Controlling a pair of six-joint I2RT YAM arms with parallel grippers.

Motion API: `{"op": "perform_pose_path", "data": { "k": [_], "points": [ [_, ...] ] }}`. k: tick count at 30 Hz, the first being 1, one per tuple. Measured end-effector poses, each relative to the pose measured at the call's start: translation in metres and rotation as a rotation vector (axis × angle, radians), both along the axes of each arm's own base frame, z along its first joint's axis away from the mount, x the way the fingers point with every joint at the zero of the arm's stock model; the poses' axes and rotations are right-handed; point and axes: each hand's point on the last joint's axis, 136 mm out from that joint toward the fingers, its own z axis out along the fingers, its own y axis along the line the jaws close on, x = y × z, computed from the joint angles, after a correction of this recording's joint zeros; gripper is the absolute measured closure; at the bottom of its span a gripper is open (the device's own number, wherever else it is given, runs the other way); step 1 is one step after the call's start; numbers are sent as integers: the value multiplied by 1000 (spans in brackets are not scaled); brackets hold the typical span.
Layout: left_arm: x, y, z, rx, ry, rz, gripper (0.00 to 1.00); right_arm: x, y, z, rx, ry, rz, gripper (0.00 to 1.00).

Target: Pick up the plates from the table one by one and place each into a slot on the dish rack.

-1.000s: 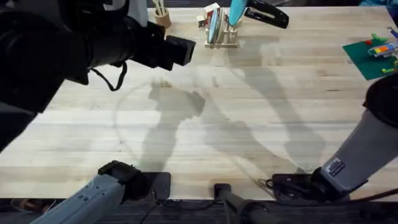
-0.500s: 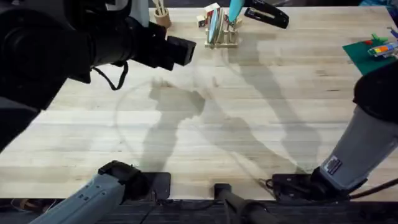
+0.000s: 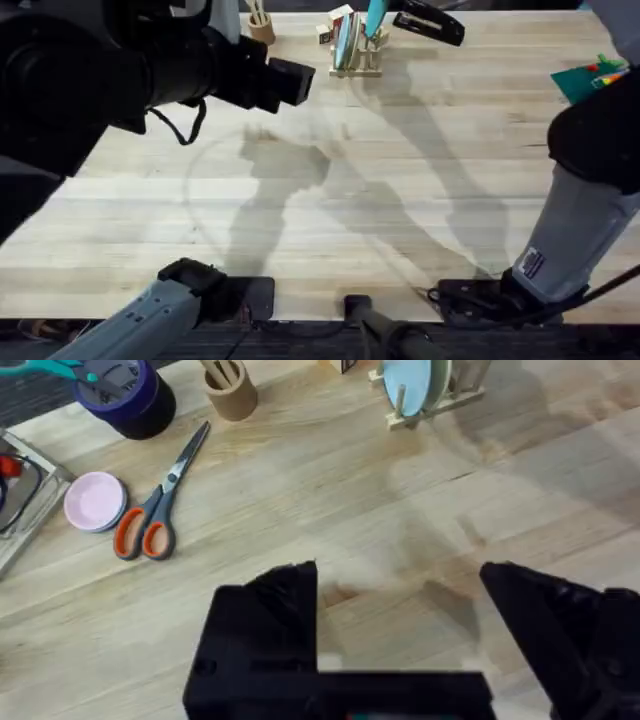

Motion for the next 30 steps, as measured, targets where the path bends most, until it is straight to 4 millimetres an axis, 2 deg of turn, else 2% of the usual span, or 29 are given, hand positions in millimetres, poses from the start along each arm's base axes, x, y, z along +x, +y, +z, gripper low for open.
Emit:
{"op": "perform_pose_path", "data": {
  "k": [6, 15, 25, 30],
  "points": [
    [0, 0, 0, 0, 0, 0, 6, 3, 2, -6, -5, 4, 3, 970],
    [0, 0, 0, 0, 0, 0, 6, 10, 4, -33, -30, 45, 7, 970],
    [0, 0, 0, 0, 0, 0, 6, 18, 7, -35, -21, 22, 7, 970],
    [0, 0, 0, 0, 0, 0, 6, 23, 9, -54, -35, 46, 6, 970]
  ]
}}
